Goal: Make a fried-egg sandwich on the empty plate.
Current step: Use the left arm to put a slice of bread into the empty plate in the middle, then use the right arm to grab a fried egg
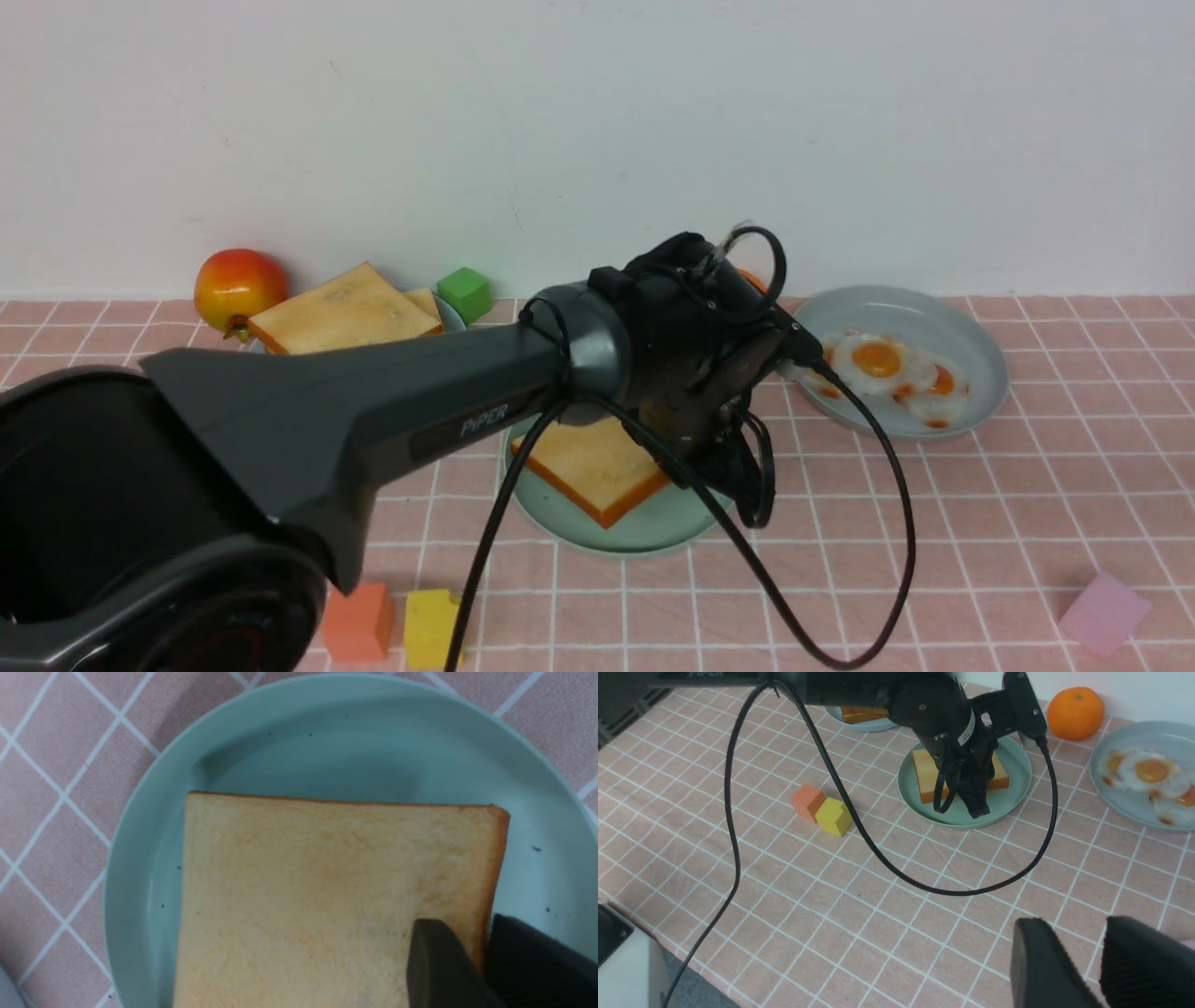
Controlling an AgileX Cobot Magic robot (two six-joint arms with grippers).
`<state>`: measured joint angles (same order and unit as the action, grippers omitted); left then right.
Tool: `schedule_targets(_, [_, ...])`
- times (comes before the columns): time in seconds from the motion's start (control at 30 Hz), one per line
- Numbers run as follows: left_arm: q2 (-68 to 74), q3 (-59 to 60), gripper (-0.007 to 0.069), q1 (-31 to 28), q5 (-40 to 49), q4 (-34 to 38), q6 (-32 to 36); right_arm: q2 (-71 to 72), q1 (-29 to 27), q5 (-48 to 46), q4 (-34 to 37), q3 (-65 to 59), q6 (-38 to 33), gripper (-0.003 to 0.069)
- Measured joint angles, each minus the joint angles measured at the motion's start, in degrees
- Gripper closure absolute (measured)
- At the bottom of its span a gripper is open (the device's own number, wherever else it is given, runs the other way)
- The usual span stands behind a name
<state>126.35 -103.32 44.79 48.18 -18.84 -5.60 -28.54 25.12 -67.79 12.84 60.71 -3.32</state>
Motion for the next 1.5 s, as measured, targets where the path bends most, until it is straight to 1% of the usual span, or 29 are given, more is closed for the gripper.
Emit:
schedule_targets(0.1, [-0.4,0.0,0.0271,0.0,0.0,-0.2,-0.2,0.0,0.0,0.0,0.0,0.0,0.0,0.0432])
schedule_targets(0.17, [-1.0,0.0,0.0209,0.0,0.0,-0.2,-0.3,0.0,0.0,0.0,0.0,0.0,0.0,0.0432])
schedule_targets(0.2, [-1.0,0.0,0.0195,0.0,0.0,-0.2,-0.3,0.0,0.0,0.0,0.0,0.0,0.0,0.0432])
schedule_targets(0.23, [-1.8,0.0,0.0148,0.1,0.5,-0.2,-0.5,0.0,0.0,0.0,0.0,0.0,0.2,0.0432])
schedule_targets(0.3, [-4.0,-0.1,0.0118,0.6,3.4,-0.1,-0.9,-0.1,0.0,0.1,0.0,0.0,1.7,0.0432])
schedule_targets(0.33, [-6.0,-0.3,0.0121,1.2,5.2,0.1,-1.7,-0.6,0.0,0.1,0.0,0.0,2.7,0.0432])
schedule_targets(0.4, [-9.8,-0.4,0.0151,2.2,7.1,0.6,-3.4,-1.9,0.0,0.1,-0.3,0.1,3.3,0.0432])
schedule_targets(0.43, [-12.8,-0.4,0.02,2.9,8.1,1.3,-4.8,-3.3,0.0,0.1,-0.6,0.1,3.8,0.0432])
schedule_targets(0.47, [-13.5,-0.4,0.02,3.1,8.2,1.5,-5.1,-3.6,0.0,0.1,-0.7,0.1,3.9,0.0432])
schedule_targets(0.5, [-20.1,-0.3,0.0305,4.3,8.6,3.1,-7.2,-6.9,0.0,0.4,-1.6,0.1,3.9,0.0432])
schedule_targets(0.53, [-24.1,0.1,0.0373,4.7,8.5,4.5,-8.1,-9.8,0.0,0.7,-2.2,0.1,4.0,0.0431])
schedule_targets(0.57, [-26.6,0.6,0.0415,4.8,8.5,5.5,-8.4,-10.9,0.0,0.9,-2.5,0.1,4.0,0.0431])
schedule_targets(0.6, [-30.9,2.2,0.0498,4.9,8.5,7.5,-8.8,-14.0,0.0,1.4,-3.7,0.1,3.3,0.0431])
schedule_targets(0.67, [-38.6,5.7,0.0595,4.9,8.4,9.8,-8.9,-18.6,0.0,2.6,-5.2,0.1,2.2,0.043])
schedule_targets(0.7, [-43.8,10.1,0.0638,4.9,8.0,11.0,-8.7,-21.6,0.0,3.8,-6.6,0.1,1.0,0.043])
schedule_targets(0.8, [-56.8,21.4,0.0638,4.9,5.5,13.7,-8.1,-28.3,0.0,8.3,-10.4,0.0,-0.7,0.0426])
schedule_targets(0.93, [-73.1,38.1,0.0638,4.9,-0.5,15.6,-8.4,-35.4,0.0,13.5,-15.2,0.0,-1.1,0.0422])
schedule_targets(1.03, [-86.3,49.8,0.0638,4.9,-7.0,15.6,-11.9,-41.5,-1.3,14.9,-18.2,1.4,-1.5,0.0421])
schedule_targets(1.07, [-91.8,54.5,0.0638,4.9,-9.9,15.6,-13.7,-44.3,-2.5,15.1,-18.7,2.5,-2.0,0.0421])
schedule_targets(1.1, [-92.7,54.5,0.0638,4.9,-10.3,15.6,-14.0,-44.8,-3.0,15.2,-18.7,3.1,-2.2,0.0421])
schedule_targets(1.13, [-99.4,58.7,0.0638,4.9,-13.1,15.0,-15.8,-49.1,-5.2,15.3,-18.7,5.5,-4.0,0.0421])
schedule_targets(1.17, [-103.0,60.3,0.0638,4.9,-14.1,14.2,-16.6,-50.9,-6.3,15.3,-18.4,7.1,-5.7,0.0421])
schedule_targets(1.27, [-110.4,62.2,0.0638,4.9,-14.0,11.4,-19.7,-57.4,-10.0,15.2,-16.7,12.0,-11.9,0.0421])
schedule_targets(1.3, [-110.7,62.3,0.0638,4.9,-14.0,11.3,-19.7,-57.8,-10.3,15.2,-16.5,12.0,-11.9,0.0421])
schedule_targets(1.33, [-112.2,62.3,0.0638,4.9,-13.3,10.6,-20.8,-60.4,-11.6,15.2,-15.7,13.9,-14.8,0.042])
schedule_targets(1.4, [-113.5,62.3,0.0638,4.9,-12.7,10.2,-21.8,-63.1,-12.6,15.2,-15.2,15.7,-17.9,0.0415])
schedule_targets(1.43, [-113.8,62.3,0.0638,4.9,-12.1,10.1,-22.2,-65.5,-13.2,15.4,-15.2,16.9,-21.2,0.0403])
schedule_targets(1.5, [-113.6,62.3,0.0638,4.9,-12.1,10.4,-22.5,-67.9,-13.2,16.2,-15.2,17.8,-24.8,0.0382])
